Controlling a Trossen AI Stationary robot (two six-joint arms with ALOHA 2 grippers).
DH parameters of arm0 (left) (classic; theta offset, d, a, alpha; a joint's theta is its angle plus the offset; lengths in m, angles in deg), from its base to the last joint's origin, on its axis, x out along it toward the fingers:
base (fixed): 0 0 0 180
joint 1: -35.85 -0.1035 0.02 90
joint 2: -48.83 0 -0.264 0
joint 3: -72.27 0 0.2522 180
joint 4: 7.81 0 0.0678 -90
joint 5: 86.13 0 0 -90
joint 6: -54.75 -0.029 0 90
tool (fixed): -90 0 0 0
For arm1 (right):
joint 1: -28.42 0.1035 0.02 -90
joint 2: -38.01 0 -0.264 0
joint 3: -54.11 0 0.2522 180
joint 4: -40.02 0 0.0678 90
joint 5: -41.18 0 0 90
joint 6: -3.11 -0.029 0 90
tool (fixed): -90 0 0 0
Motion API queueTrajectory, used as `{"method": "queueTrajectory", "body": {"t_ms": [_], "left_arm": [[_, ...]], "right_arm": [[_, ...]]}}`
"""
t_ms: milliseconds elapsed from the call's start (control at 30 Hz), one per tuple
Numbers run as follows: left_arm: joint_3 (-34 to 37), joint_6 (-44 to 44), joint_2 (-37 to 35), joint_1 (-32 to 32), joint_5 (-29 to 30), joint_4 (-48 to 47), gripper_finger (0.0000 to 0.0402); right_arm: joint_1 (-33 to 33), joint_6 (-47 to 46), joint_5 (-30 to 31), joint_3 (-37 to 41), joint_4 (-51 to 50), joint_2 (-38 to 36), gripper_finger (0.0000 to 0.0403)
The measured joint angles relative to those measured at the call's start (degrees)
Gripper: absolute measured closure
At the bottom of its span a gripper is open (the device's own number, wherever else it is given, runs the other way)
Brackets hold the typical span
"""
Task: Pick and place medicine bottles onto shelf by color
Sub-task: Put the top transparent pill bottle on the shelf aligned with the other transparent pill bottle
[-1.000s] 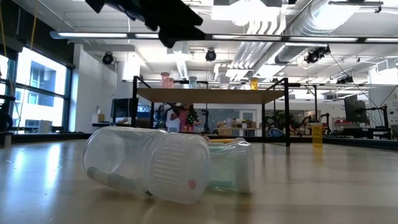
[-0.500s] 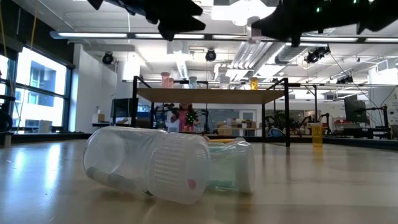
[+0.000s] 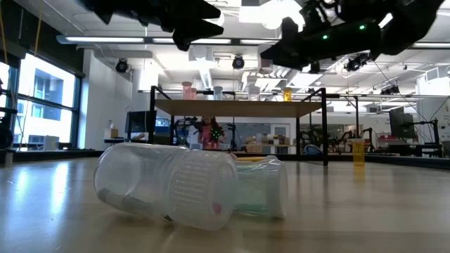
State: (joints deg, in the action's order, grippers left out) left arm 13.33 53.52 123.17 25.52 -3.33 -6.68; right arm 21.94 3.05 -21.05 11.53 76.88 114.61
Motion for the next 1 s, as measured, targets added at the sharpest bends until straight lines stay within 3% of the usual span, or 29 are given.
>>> {"method": "queueTrajectory", "body": {"t_ms": [167,500,667,1000], "left_arm": [[6.1,1.9,-0.1,-2.8,-1.2,8.4,0.0179],[8.1,2.1,-0.2,-5.0,-1.2,9.0,0.0179],[8.1,2.1,-0.2,-4.9,-1.2,9.0,0.0179],[8.1,2.1,-0.2,-4.8,-1.2,8.9,0.0179]], "right_arm": [[-1.2,-2.7,2.3,-3.6,1.5,7.2,0.0265],[-1.9,-5.9,13.2,-12.0,0.7,17.2,0.0265],[-2.0,-6.2,18.3,-14.9,-3.1,19.7,0.0265],[-4.5,-8.1,20.1,-16.2,-6.8,21.7,0.0265]]}}
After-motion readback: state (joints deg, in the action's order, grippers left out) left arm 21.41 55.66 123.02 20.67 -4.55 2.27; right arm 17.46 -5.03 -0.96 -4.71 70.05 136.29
